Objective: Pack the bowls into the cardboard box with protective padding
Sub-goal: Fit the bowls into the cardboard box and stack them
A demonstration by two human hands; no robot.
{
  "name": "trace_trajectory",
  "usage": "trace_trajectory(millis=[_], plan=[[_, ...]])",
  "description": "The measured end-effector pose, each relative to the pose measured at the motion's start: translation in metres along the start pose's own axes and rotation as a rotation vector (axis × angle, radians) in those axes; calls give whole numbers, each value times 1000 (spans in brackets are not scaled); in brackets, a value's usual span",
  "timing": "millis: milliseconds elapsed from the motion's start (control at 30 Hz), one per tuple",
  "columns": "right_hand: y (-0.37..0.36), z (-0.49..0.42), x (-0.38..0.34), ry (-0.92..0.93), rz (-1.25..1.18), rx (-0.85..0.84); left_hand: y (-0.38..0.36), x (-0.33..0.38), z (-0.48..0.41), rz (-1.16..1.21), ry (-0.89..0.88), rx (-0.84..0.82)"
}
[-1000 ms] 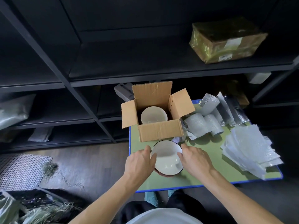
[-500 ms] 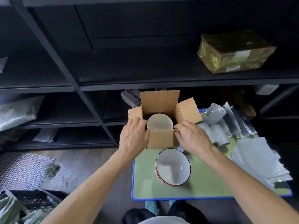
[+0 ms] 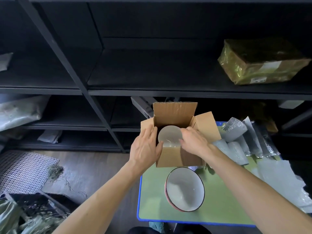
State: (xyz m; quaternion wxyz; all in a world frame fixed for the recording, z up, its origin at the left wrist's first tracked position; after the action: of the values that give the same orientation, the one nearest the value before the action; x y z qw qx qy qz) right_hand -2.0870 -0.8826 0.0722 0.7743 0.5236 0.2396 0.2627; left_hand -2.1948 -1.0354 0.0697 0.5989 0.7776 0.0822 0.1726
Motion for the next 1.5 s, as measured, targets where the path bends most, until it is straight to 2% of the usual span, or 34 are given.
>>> trace_trajectory(millis=[267,633,1133,1367,1500], plan=[[-10,-30,-7,-86,78,-123,-9,0,3,-6,40,-8],[-21,-48,-9,-127,152,-177,-7,1,2,-15,44,-18],[-8,-37,-11,-143,95,-5,-8,3,-1,-28,56,-70],[20,-15,-12,-48,43,207,-3,7,0,26,64,-47],[44,1,0,-56,-92,308,5,8,0,33,40,-37]])
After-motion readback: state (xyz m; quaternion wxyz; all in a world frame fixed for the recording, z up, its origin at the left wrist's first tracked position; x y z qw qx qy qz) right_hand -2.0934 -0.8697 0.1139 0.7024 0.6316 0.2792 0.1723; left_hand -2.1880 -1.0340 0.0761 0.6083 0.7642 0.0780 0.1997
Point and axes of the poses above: each hand's wrist, its own z-axis away from the middle knuckle, its own y-axis out of the back of the hand, x = y × z, the point moved 4 cm from there along -z, towards the middle knuckle, and after that the axes turned 10 degrees about -y, right-handed, at the moved point
